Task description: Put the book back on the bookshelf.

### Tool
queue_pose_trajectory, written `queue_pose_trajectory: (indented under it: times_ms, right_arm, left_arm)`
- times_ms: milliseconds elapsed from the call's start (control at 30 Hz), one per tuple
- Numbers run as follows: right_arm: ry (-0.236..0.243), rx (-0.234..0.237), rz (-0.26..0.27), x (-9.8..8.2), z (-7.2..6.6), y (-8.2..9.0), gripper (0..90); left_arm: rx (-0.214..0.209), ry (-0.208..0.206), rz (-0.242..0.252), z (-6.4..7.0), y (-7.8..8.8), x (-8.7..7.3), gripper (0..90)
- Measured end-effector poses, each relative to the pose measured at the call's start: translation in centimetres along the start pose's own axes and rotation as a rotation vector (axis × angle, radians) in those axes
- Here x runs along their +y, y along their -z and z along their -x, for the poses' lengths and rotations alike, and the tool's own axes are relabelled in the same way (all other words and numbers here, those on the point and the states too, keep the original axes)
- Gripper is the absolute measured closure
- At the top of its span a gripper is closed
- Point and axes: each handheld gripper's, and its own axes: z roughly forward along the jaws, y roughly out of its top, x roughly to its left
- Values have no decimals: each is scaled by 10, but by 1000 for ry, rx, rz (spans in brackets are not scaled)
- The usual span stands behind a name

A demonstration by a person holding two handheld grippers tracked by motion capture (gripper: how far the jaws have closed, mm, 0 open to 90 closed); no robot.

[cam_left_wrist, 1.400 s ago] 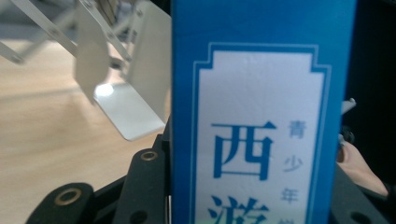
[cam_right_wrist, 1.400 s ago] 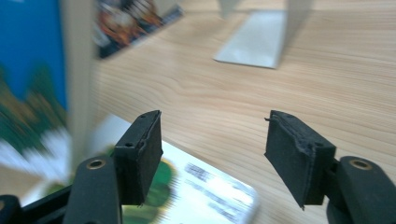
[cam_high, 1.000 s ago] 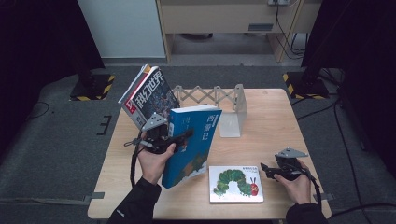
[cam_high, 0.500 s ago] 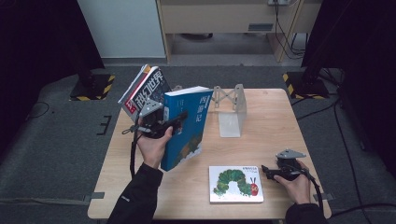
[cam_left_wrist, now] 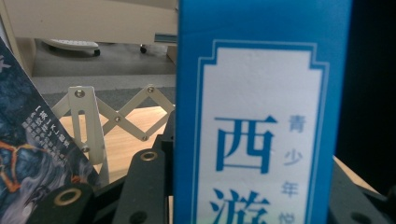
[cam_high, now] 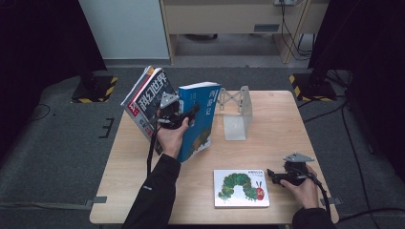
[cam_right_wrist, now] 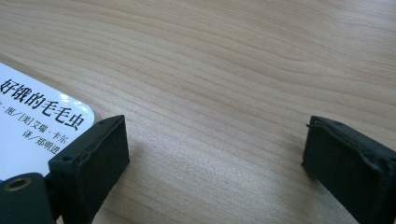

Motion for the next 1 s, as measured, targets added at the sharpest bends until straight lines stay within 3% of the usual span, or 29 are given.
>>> queue_pose_trajectory:
  times_ms: [133,367,533,833,867,1000]
  right_arm:
    - [6,8,-9,1,0,-1,36]
    - [4,12,-13,1,-1,-2,25]
    - [4,12,-14,1,-1,-2,26]
    - [5,12,-14,1,-1,-1,26]
    - [4,12,-14,1,-1,-1,26]
    - [4,11,-12,1,-1,-2,26]
  left_arm:
    - [11,33,12,-6,-9,1,601]
    - [73,-3,69,-12,-26,5,600]
    - [104,25,72,-20,-45,-1,599]
    - [105,22,106,-19,-58,-8,596]
    - [109,-12,106,-16,-57,-10,596]
    - [102,-58,88,-12,-50,-16,592]
